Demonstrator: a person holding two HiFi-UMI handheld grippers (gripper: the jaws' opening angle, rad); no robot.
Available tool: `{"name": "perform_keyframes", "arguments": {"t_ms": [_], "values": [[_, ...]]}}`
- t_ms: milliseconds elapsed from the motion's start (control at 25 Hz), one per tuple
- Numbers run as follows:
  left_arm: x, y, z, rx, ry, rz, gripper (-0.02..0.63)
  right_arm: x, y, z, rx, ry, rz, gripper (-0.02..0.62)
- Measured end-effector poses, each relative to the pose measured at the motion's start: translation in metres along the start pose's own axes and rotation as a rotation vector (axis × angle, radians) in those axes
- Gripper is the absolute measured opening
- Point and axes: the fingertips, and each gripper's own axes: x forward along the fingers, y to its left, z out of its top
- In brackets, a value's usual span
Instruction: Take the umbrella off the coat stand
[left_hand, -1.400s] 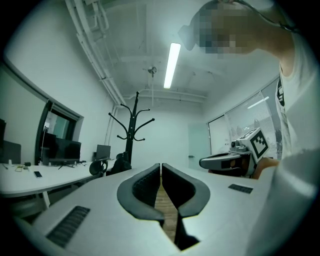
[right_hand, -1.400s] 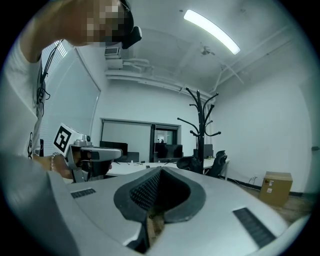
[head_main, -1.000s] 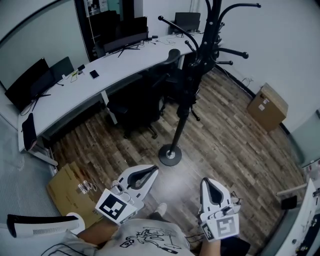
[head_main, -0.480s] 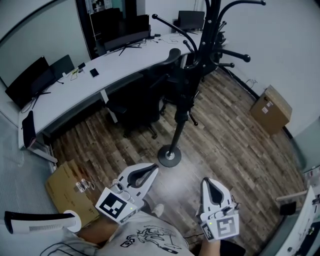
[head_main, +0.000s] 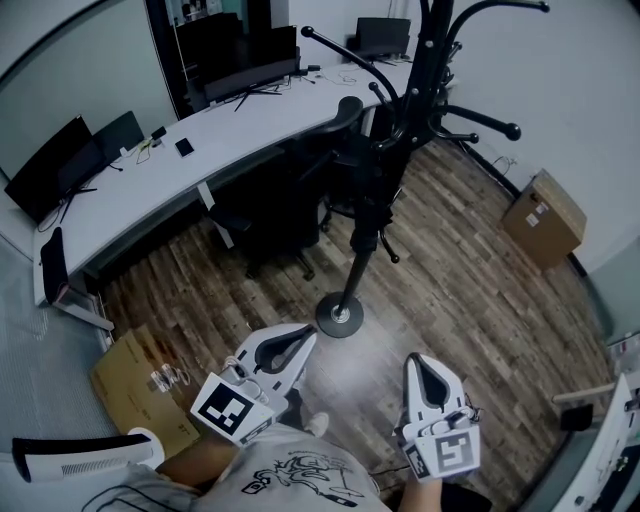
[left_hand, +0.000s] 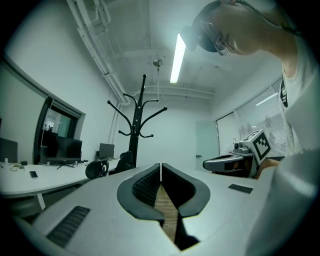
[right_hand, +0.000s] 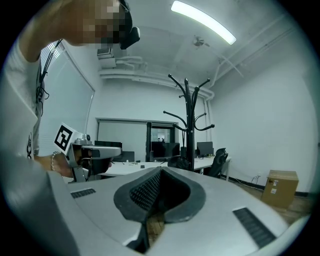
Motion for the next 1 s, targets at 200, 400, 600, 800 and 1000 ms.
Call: {"name": "perform_keyframes", "arguments": {"t_ms": [200,400,600,800,1000], "values": [[0.021,0.035,0.006,-0.001,-0.002,-0.010,0.029,0.038,-0.010,0.007,-0.005,0.002,-0.011,0.009],[0.044,0.073,0.010,-0.009,-0.005,-0.024,0.029,0.079,-0.019,0.015,-0.015,0.001,-0.024,0.009],[0.067,0.112,0.017,-0.012,-0.009,-0.048,0.030,0.121,-0.028,0.025,-0.020,0.001,-0.044,0.009],[0.088,0.148,0.020,-0.015,-0.007,-0.080,0.029,0.159,-0.034,0.032,-0.027,0.008,-0.070,0.009],[0.103,0.176,0.021,-0.023,-0.001,-0.115,0.029,0.190,-0.039,0.034,-0.034,0.018,-0.102,0.012]]}}
